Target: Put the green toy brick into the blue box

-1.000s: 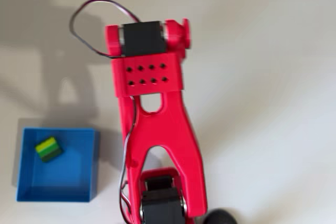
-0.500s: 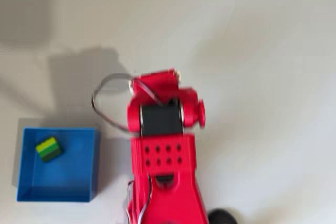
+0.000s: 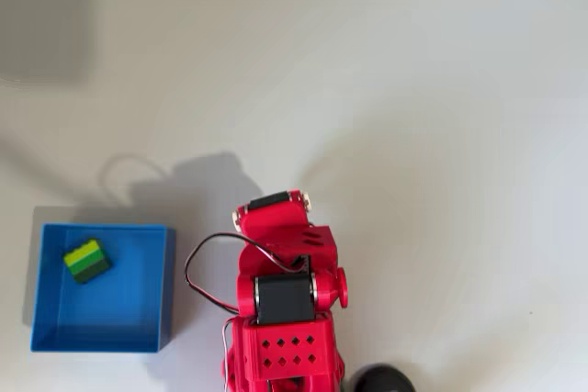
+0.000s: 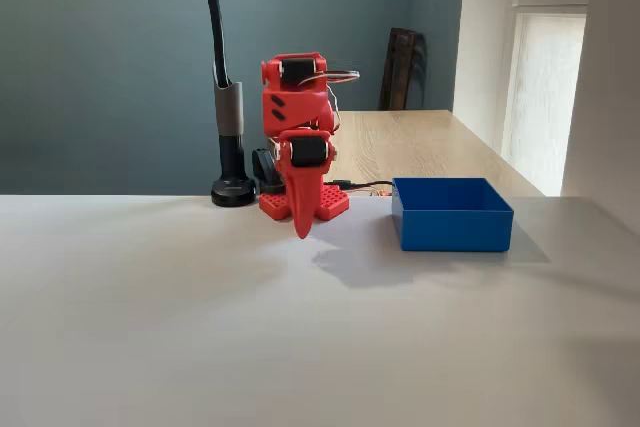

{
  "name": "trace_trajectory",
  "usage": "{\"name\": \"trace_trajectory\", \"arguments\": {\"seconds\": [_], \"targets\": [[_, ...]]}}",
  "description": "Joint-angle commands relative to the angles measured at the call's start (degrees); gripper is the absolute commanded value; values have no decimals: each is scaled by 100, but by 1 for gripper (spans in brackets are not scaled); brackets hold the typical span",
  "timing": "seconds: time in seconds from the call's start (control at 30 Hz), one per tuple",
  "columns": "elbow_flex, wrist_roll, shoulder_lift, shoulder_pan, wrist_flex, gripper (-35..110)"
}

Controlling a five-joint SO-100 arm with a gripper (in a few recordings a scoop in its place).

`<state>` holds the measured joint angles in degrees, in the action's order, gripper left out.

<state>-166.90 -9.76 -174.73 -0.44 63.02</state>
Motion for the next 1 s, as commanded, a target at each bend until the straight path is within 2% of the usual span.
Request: {"name": "trace_trajectory", "arguments": {"seconds": [0.0, 0.33, 0.97], "targets": [[-290, -70, -457, 62, -26, 0], [-844, -141, -1046, 176, -97, 0], [-853, -88, -1187, 211, -105, 0]]}}
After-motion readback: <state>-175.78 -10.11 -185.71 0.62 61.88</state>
